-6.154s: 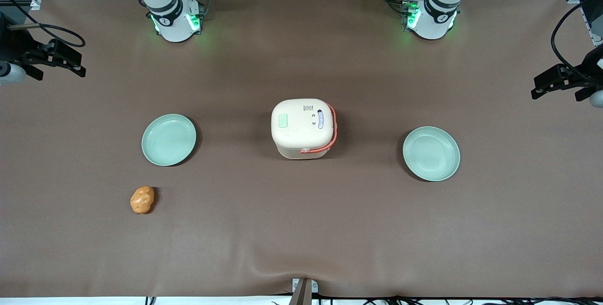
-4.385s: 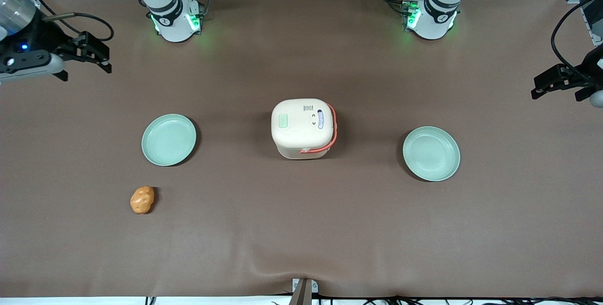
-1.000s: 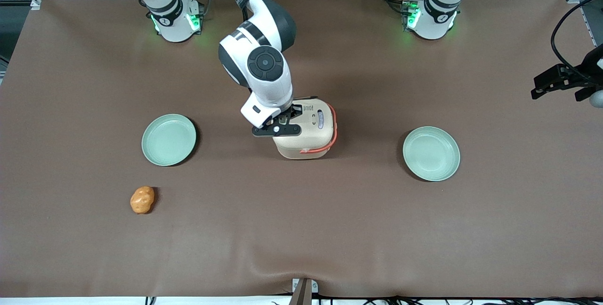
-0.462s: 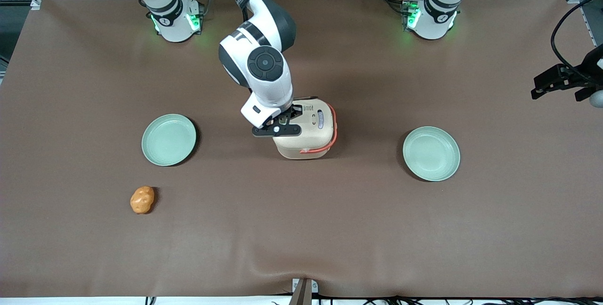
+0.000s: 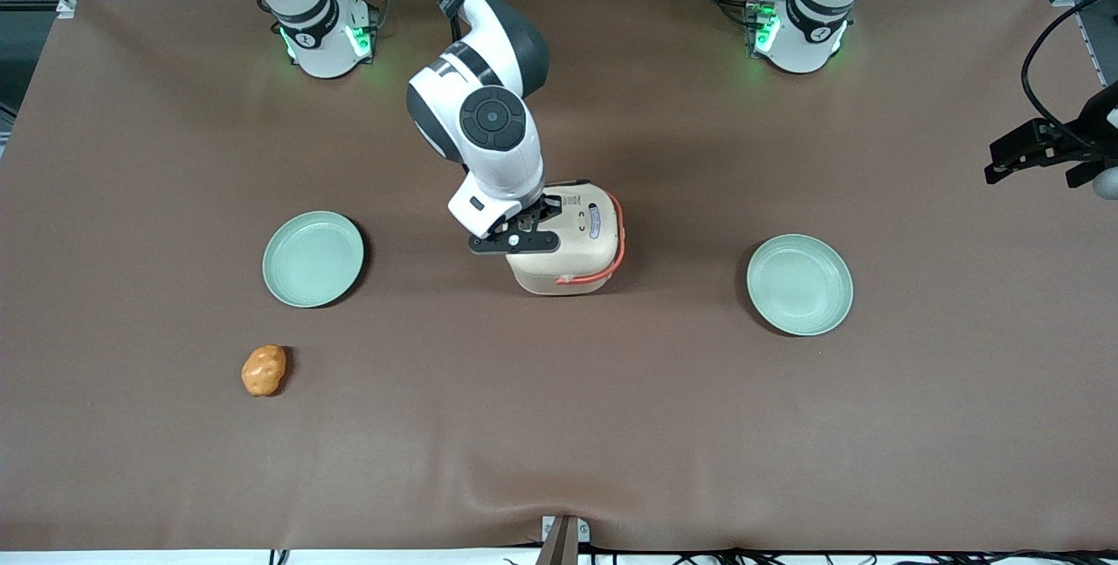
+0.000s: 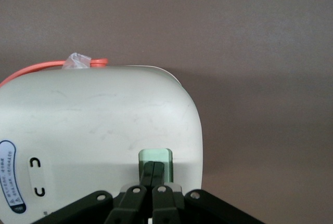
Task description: Press rice cooker button with right arm
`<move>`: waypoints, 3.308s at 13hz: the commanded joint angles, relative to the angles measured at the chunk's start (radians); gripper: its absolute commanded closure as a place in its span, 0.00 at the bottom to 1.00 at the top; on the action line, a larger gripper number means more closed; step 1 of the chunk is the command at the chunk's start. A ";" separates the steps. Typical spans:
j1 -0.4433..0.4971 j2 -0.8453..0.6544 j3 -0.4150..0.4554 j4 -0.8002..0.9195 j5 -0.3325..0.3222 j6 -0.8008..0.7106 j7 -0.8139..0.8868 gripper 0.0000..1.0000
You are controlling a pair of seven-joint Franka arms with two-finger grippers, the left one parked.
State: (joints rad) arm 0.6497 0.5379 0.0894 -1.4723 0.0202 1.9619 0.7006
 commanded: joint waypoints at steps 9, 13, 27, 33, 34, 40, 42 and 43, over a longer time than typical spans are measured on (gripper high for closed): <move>-0.015 -0.015 -0.013 -0.008 -0.023 0.016 0.020 1.00; -0.018 -0.074 -0.013 0.029 -0.023 -0.033 0.000 0.94; -0.202 -0.338 -0.017 0.221 -0.026 -0.527 -0.202 0.00; -0.425 -0.437 -0.013 0.211 -0.013 -0.678 -0.455 0.00; -0.455 -0.446 -0.013 0.210 -0.013 -0.692 -0.499 0.00; -0.633 -0.556 -0.013 0.113 -0.010 -0.690 -0.731 0.00; -0.665 -0.587 -0.013 0.058 -0.006 -0.675 -0.737 0.00; -0.674 -0.608 -0.013 0.023 -0.005 -0.651 -0.743 0.00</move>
State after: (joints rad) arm 0.0083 0.0033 0.0576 -1.3384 0.0068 1.2596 -0.0256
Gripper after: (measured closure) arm 0.000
